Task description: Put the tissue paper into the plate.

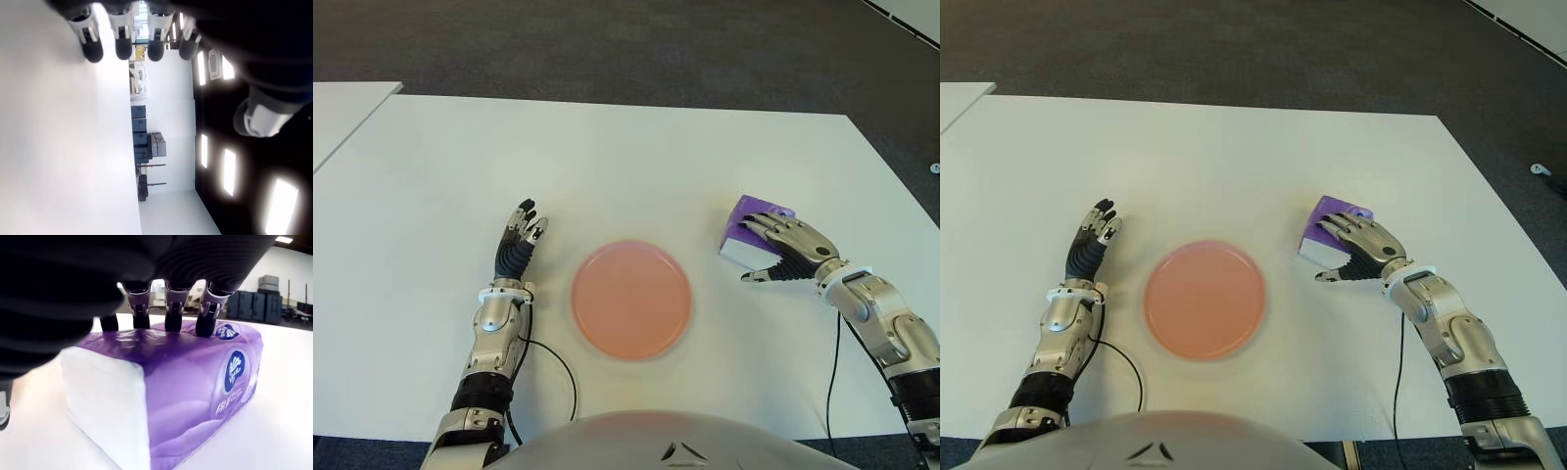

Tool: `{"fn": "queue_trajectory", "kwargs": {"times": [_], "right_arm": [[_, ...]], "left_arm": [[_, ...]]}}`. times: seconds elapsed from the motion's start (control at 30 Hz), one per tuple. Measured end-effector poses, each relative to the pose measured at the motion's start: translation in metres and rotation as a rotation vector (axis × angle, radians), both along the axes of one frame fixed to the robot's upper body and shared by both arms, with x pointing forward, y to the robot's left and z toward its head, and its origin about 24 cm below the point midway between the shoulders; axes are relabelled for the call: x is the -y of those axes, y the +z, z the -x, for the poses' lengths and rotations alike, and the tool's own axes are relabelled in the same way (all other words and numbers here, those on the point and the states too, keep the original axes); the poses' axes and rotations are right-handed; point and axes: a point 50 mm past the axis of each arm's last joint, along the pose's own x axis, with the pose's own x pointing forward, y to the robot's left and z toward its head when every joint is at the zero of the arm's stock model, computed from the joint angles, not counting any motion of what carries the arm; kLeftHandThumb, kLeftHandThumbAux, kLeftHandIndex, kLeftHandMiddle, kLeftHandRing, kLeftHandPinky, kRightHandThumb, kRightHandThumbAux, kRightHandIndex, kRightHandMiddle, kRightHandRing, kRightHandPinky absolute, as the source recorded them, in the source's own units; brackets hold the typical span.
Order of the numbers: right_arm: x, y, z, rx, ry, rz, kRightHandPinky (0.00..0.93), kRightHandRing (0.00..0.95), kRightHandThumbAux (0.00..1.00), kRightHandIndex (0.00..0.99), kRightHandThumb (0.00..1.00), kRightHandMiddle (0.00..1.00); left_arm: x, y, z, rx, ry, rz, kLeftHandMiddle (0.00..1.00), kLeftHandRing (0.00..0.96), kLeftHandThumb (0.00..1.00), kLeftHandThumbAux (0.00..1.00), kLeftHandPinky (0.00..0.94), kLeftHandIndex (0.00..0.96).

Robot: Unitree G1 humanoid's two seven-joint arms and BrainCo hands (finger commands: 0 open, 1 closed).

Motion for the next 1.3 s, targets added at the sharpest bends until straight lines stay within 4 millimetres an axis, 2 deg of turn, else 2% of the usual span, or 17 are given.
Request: {"fn": "queue_trajectory", "kwargs": {"times": [0.5, 1.3], "right_arm": [[0.008, 0.003, -0.004, 0.064, -0.009, -0.038, 0.000, 0.000, 0.416, 0.000, 0.130, 0.000], [0.008, 0.013, -0.006, 0.074, -0.010, -0.101, 0.000, 0.000, 0.412, 0.000, 0.149, 0.000]], "left_arm": [[-0.001, 0.001, 0.000, -0.001, 0.002, -0.002, 0.000, 0.000, 0.000, 0.467, 0.000, 0.000], [-0.001, 0.001, 0.000, -0.007, 0.002, -0.001, 0.000, 0.000, 0.000, 0.467, 0.000, 0.000]]}}
